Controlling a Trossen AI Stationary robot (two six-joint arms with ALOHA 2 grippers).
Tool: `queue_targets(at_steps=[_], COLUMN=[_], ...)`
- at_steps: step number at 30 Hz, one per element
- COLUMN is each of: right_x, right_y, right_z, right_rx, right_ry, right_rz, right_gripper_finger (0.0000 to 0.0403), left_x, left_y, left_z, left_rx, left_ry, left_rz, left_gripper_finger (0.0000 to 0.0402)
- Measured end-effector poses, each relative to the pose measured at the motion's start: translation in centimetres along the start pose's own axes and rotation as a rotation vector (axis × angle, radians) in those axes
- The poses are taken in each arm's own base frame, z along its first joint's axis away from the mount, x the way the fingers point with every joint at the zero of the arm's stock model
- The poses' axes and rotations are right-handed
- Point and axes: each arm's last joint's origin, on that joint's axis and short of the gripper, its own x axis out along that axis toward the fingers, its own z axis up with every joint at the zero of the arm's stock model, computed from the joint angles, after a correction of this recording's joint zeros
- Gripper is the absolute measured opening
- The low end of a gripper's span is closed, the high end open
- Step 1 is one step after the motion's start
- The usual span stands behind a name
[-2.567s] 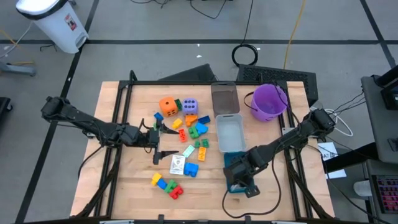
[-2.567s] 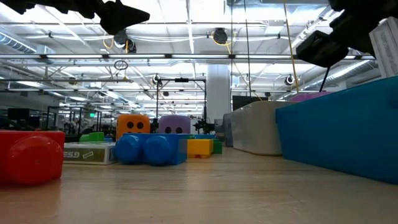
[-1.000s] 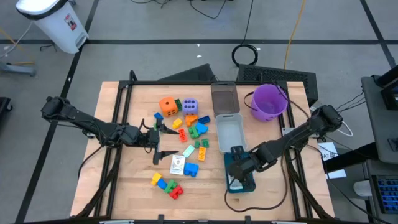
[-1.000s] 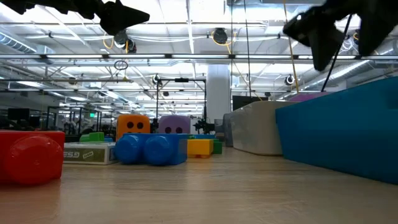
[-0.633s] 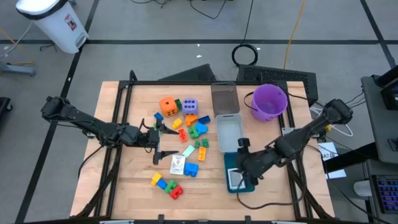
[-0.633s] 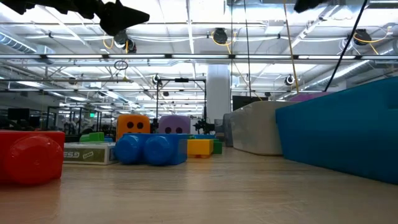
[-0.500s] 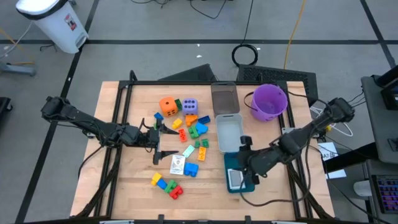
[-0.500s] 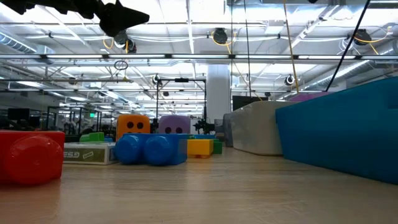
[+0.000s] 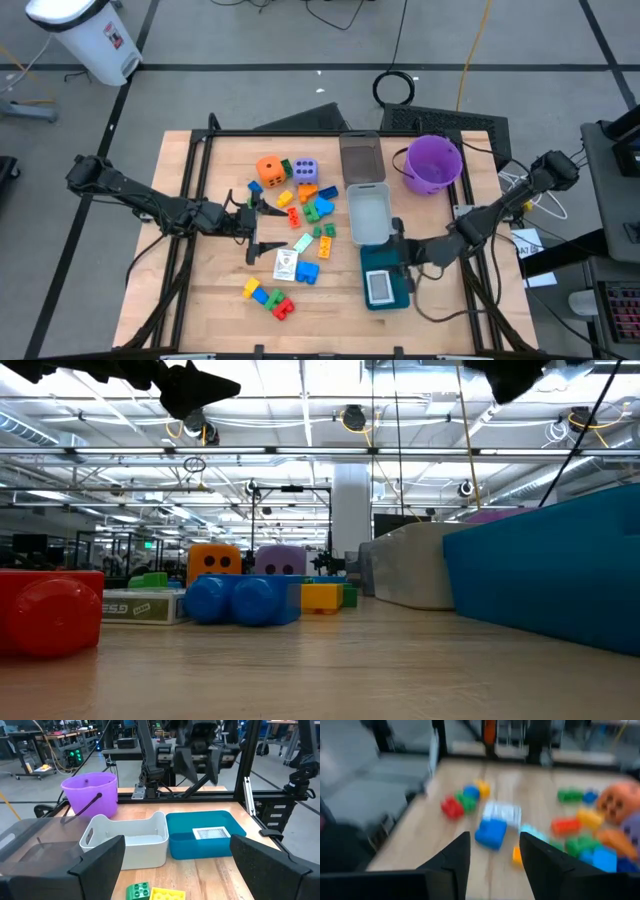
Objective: Pick & Place Toys
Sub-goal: Put the brown deck of cards into the blue bin
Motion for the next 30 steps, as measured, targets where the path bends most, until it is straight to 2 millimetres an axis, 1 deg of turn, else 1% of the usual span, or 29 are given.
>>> queue_targets(at_steps=[2, 5, 8, 11, 13, 15, 19, 23, 25, 27, 29, 30], right_x=[-0.6, -1.3, -2.0, -2.4, -2.5, -2.7, -2.8, -2.8, -2.8, -2.7, -2.6, -2.5], right_y=[-0.3, -0.7, -1.0, -1.3, -1.3, -1.2, -1.1, -1.0, -1.0, -1.0, -0.9, -0.9], right_z=[0.1, -0.4, -1.0, -1.7, -1.7, -1.4, -1.0, -1.0, -1.1, -1.1, -1.2, -1.2], right_rx=[0.005, -0.013, 0.012, 0.028, 0.030, 0.032, -0.006, -0.017, -0.013, -0.013, -0.015, -0.016], right_ry=[-0.092, -0.182, -0.254, -0.274, -0.284, -0.306, -0.348, -0.348, -0.345, -0.340, -0.335, -0.333], right_rz=[0.013, 0.024, 0.032, 0.039, 0.066, 0.105, 0.148, 0.164, 0.164, 0.165, 0.164, 0.164], right_gripper_finger=[0.0140, 0.0139, 0.0139, 0.0137, 0.0135, 0.0134, 0.0134, 0.0130, 0.0130, 0.0130, 0.0130, 0.0130], left_x=[0.0, 0.0, 0.0, 0.4, 0.9, 1.4, 2.6, 3.2, 3.4, 3.6, 3.6, 3.6], left_y=[0.0, 0.0, 0.0, -0.2, -0.2, -0.3, -0.5, -0.6, -0.7, -1.2, -2.2, -2.7], left_z=[0.0, 0.0, 0.4, 0.3, -0.1, -0.4, -1.9, -1.9, -2.0, -2.0, -2.1, -2.2], left_rx=[-0.014, -0.071, -0.152, -0.249, -0.299, -0.311, -0.346, -0.374, -0.353, -0.342, -0.356, -0.368], left_ry=[0.003, -0.003, -0.037, -0.050, -0.036, -0.034, 0.011, -0.037, -0.029, 0.010, 0.118, 0.186], left_rz=[0.000, -0.001, -0.005, -0.008, -0.002, 0.006, 0.067, 0.088, 0.049, -0.036, -0.142, -0.167], left_gripper_finger=[0.0367, 0.0367, 0.0367, 0.0367, 0.0367, 0.0367, 0.0367, 0.0367, 0.0367, 0.0367, 0.0367, 0.0367])
